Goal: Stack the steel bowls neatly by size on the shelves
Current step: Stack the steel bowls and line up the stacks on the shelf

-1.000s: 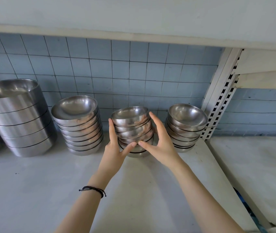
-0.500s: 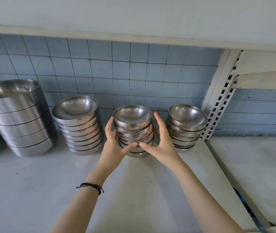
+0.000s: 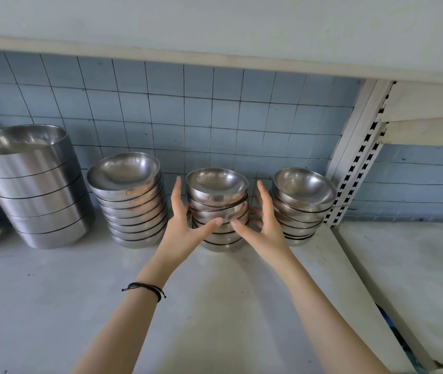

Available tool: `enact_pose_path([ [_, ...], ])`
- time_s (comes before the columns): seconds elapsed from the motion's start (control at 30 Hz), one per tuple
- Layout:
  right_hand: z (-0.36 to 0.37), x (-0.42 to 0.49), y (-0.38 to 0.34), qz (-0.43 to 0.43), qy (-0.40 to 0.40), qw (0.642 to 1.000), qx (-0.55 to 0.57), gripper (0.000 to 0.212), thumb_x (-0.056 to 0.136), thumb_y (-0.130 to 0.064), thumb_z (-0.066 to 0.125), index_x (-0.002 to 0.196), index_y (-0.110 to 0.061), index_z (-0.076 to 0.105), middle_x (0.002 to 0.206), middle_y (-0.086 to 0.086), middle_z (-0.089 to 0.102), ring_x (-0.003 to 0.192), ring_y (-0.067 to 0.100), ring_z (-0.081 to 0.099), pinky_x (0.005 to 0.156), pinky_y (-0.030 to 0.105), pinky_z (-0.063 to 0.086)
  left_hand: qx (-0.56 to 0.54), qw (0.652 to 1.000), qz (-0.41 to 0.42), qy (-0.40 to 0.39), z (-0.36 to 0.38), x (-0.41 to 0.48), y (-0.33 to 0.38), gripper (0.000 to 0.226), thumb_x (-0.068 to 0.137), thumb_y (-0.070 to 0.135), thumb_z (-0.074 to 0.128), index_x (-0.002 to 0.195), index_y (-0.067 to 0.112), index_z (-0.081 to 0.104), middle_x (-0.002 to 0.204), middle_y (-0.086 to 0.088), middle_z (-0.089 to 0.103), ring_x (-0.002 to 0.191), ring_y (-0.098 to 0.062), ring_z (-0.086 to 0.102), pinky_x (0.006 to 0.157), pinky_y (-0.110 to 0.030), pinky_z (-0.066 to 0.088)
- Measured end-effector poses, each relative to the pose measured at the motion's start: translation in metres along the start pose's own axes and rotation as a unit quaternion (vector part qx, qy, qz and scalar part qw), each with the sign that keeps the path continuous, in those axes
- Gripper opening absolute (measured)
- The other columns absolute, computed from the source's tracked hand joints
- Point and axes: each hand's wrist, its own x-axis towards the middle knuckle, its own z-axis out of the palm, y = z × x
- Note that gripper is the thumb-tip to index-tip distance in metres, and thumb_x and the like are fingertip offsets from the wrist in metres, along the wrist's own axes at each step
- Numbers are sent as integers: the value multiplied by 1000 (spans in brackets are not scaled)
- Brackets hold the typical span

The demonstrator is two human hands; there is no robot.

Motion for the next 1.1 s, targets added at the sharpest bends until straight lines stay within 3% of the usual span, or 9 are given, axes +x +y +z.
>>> enact_pose_path([
  [0.17, 2, 6, -2, -2, 6, 1000, -5, 95, 77, -47, 79, 144, -62, 13, 151, -24, 32, 138, 1, 38, 116, 33, 34, -17, 999, 32, -5, 0, 3, 9, 82, 81, 44, 69, 136, 64, 11, 144, 17, 43, 130, 0, 46, 112, -30, 36],
  [0.27, -1, 6, 0, -9, -6, 1000, -1, 91, 83, -35, 77, 143, -57, 12, 135, -40, 32, 120, -29, 34, 102, 4, 33, -17, 999, 48, 10, 0, 5, 7, 71, 86, 36, 70, 139, 52, 26, 132, 9, 53, 120, -10, 55, 109, -38, 42],
  [0.33, -3, 6, 1, -21, -14, 1000, -13, 88, 85, -28, 75, 143, -53, 14, 128, -51, 27, 111, -39, 29, 91, -6, 28, -13, 999, 47, 25, 0, 6, 4, 65, 84, 37, 70, 135, 51, 32, 127, 1, 57, 114, -15, 58, 106, -41, 44],
  [0.43, -3, 5, 0, -34, -24, 998, -41, 85, 87, -22, 75, 146, -46, 18, 122, -63, 29, 119, -33, 30, 95, -4, 26, -15, 998, 41, 46, 4, 4, 3, 61, 83, 41, 70, 131, 52, 35, 125, 0, 60, 114, -16, 59, 104, -39, 46],
  [0.57, -1, 4, 1, -48, -25, 995, -81, 85, 88, -22, 74, 147, -43, 17, 119, -65, 29, 118, -31, 31, 97, -3, 24, -14, 997, 41, 60, 10, 0, 2, 58, 83, 45, 69, 127, 56, 34, 128, 2, 59, 116, -11, 58, 102, -31, 47],
  [0.77, 3, 1, 9, -51, -9, 996, -67, 89, 87, -26, 74, 143, -53, 11, 131, -62, 17, 131, -27, 19, 105, 2, 18, -4, 997, 51, 57, 5, 3, -7, 65, 80, 48, 68, 135, 45, 33, 132, -4, 55, 121, -23, 55, 107, -46, 43],
  [0.9, 5, 0, 12, -48, -2, 997, -57, 86, 87, -29, 74, 143, -55, 13, 134, -60, 18, 136, -22, 20, 109, 6, 20, 6, 996, 67, 58, 6, 5, -4, 62, 84, 40, 71, 133, 47, 34, 127, 7, 57, 111, -13, 60, 98, -30, 49],
  [1.0, 7, -1, 13, -44, 6, 998, -46, 84, 88, -30, 73, 144, -55, 16, 138, -55, 22, 139, -14, 25, 115, 20, 25, 10, 995, 71, 66, 9, 5, -2, 58, 84, 33, 68, 131, 41, 34, 115, 18, 59, 98, -2, 62, 84, -14, 47],
  [1.1, 8, -4, 11, -38, 9, 999, -36, 84, 89, -29, 72, 146, -54, 15, 151, -37, 26, 141, -7, 28, 118, 28, 29, 29, 994, 71, 75, 11, 4, 0, 55, 85, 36, 70, 126, 45, 35, 111, 31, 56, 102, 4, 59, 83, -10, 44],
])
